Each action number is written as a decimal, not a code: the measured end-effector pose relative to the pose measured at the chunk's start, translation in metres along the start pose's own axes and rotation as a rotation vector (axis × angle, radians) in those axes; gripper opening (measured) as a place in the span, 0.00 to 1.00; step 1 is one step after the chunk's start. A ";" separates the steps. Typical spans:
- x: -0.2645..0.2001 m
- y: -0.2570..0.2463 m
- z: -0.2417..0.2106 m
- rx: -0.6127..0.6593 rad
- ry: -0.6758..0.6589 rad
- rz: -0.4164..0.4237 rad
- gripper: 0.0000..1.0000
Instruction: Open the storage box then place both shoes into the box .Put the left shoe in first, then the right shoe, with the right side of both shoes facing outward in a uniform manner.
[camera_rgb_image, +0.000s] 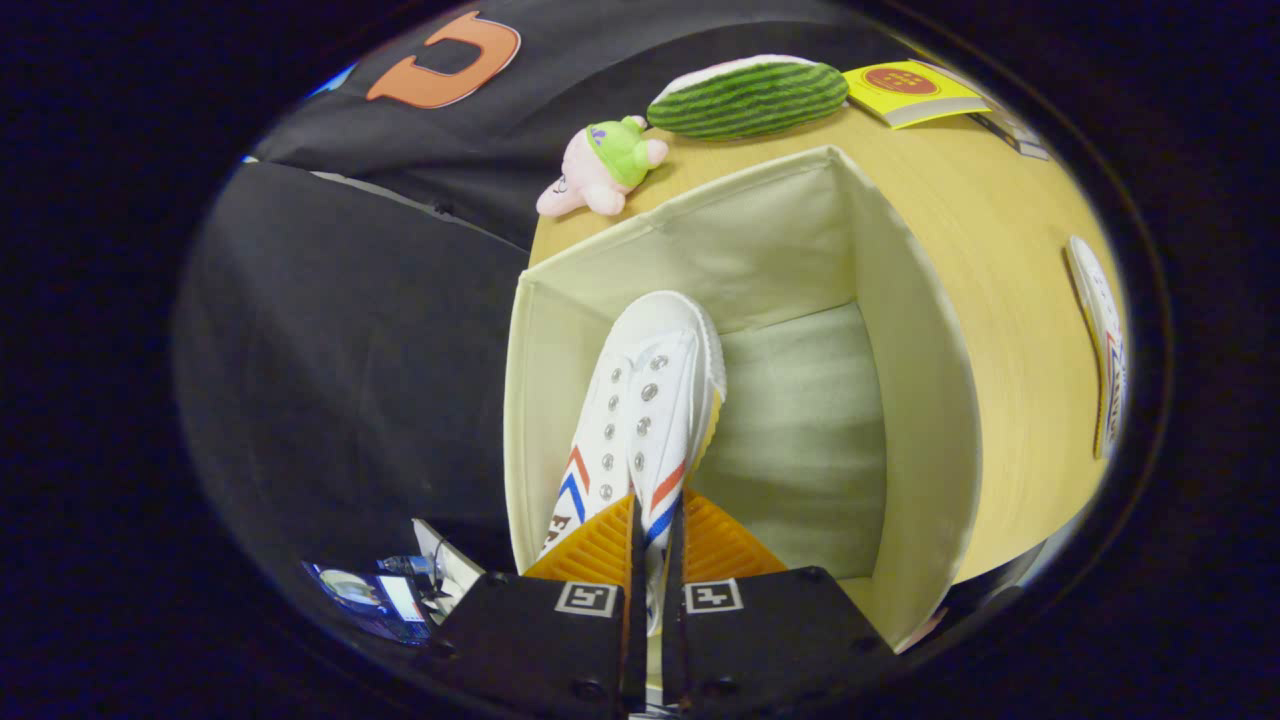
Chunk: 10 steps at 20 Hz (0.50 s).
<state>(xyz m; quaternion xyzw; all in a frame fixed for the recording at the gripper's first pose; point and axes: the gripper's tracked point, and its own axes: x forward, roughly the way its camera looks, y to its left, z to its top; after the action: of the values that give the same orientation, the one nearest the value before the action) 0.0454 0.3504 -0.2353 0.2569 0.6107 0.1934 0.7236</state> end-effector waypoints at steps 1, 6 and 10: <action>0.001 0.008 0.001 0.008 -0.001 0.033 0.16; -0.021 0.024 0.009 -0.093 -0.076 0.066 0.52; -0.053 0.021 0.019 -0.250 -0.199 0.023 0.87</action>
<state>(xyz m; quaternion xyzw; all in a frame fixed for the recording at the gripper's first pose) 0.0554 0.3333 -0.1789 0.1896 0.5043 0.2501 0.8045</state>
